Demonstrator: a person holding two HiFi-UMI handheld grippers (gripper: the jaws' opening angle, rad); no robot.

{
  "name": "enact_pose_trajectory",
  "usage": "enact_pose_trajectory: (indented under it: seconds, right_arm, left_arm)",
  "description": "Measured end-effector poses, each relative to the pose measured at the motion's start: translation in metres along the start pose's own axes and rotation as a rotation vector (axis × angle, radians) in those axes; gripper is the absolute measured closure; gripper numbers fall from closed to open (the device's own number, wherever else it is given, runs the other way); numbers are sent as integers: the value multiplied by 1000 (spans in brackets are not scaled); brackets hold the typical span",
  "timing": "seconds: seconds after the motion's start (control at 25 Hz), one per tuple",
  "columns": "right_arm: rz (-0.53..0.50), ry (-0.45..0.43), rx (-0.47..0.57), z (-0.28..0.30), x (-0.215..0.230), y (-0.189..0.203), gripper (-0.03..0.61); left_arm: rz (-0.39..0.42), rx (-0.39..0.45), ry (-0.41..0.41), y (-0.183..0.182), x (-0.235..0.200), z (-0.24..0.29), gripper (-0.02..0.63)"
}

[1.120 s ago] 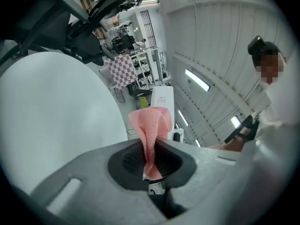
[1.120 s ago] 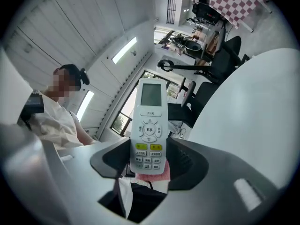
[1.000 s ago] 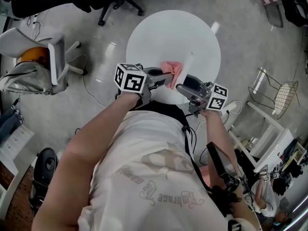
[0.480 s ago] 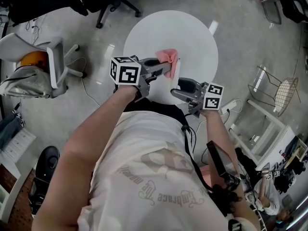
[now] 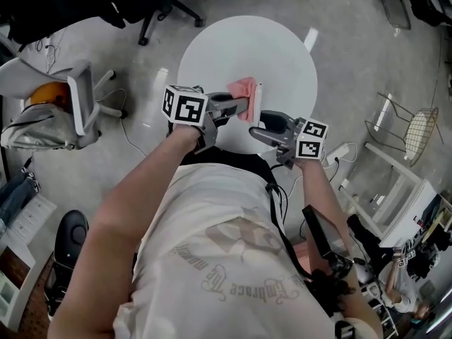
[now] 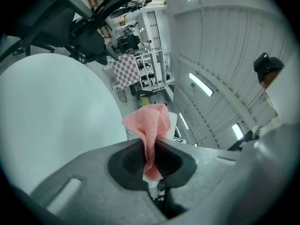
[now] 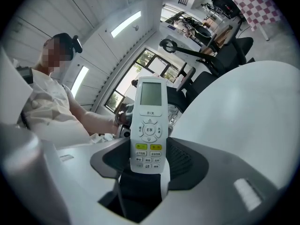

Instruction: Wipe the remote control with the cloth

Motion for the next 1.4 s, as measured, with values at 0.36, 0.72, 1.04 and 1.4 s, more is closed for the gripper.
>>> enact_pose_trajectory:
  seconds: [0.36,0.72,1.04,1.4]
  right_arm:
    - [33,15,71,-3,8,-5,331]
    - [90,213,190,-22,41,-6,331]
    - [20,578,-24,-45,79,-2,331]
    - [-174,841,-361,-50,103,-4,331]
  left_arm:
    - [11,-118,-61,32,-9,-1,594]
    - [-20,-270,-113,68,-25,1,594]
    - [24,-225,-190,58,-28,-9,594]
    - [71,-151,-254,51,-23,-15,594]
Point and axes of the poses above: the fingertips, and each gripper's own axes: z forward along the fingers, x to its right, y out of its underside, the point moved 9 cm from there along -z, backward along the fingers, and after that the axes turned 15 degrees about x, right-handed, at the moved point
